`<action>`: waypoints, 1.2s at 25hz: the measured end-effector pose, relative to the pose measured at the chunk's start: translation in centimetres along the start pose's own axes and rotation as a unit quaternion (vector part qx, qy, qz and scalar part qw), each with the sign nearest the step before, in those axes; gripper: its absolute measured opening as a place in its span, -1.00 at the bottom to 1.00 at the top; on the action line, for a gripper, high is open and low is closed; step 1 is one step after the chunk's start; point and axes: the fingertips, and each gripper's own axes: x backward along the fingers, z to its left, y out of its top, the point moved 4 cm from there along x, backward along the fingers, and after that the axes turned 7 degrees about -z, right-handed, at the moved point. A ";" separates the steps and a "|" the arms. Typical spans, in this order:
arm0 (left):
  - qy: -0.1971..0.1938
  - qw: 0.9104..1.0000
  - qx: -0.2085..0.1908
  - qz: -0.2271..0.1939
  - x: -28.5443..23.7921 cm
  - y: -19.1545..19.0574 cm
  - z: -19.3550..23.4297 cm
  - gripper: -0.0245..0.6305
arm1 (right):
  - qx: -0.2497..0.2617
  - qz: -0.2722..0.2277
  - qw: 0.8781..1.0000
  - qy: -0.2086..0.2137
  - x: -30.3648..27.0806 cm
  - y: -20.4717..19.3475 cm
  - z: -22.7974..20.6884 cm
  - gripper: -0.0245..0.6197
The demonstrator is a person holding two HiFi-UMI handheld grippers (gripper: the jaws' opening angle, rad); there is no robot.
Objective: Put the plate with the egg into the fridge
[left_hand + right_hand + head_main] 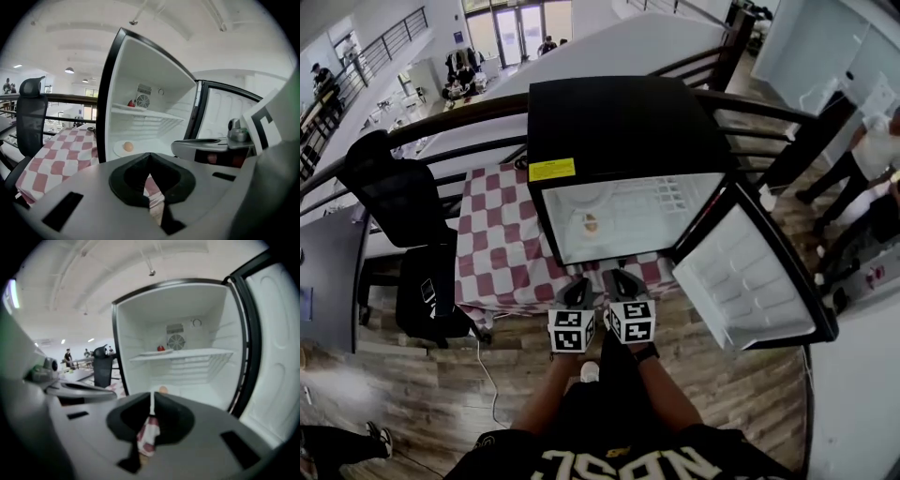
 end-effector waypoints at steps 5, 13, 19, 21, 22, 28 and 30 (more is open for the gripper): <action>-0.015 0.999 0.022 -0.038 5.0 2.9 -1.8 -0.87 | -0.023 -0.050 0.998 0.034 5.0 3.3 2.2 -0.86; 0.010 0.995 0.022 -0.093 8.2 6.6 -2.7 -0.87 | 0.003 -0.109 0.990 0.087 9.6 8.9 3.0 -0.87; 0.016 0.993 0.023 -0.118 9.6 8.4 -6.2 -0.87 | 0.026 -0.125 0.986 0.102 13.9 10.8 0.8 -0.87; 0.013 0.991 0.021 -0.129 9.9 9.1 -7.6 -0.87 | 0.033 -0.129 0.984 0.116 15.2 11.4 0.0 -0.87; 0.011 0.991 0.019 -0.133 10.0 9.4 -8.4 -0.87 | 0.037 -0.130 0.983 0.123 15.9 11.7 -0.4 -0.87; 0.006 0.992 0.017 -0.125 10.9 8.5 -12.4 -0.87 | 0.020 -0.114 0.985 0.125 19.8 10.9 -3.4 -0.87; 0.009 0.992 0.015 -0.128 11.2 8.6 -12.9 -0.87 | 0.012 -0.114 0.986 0.118 20.4 10.8 -4.1 -0.87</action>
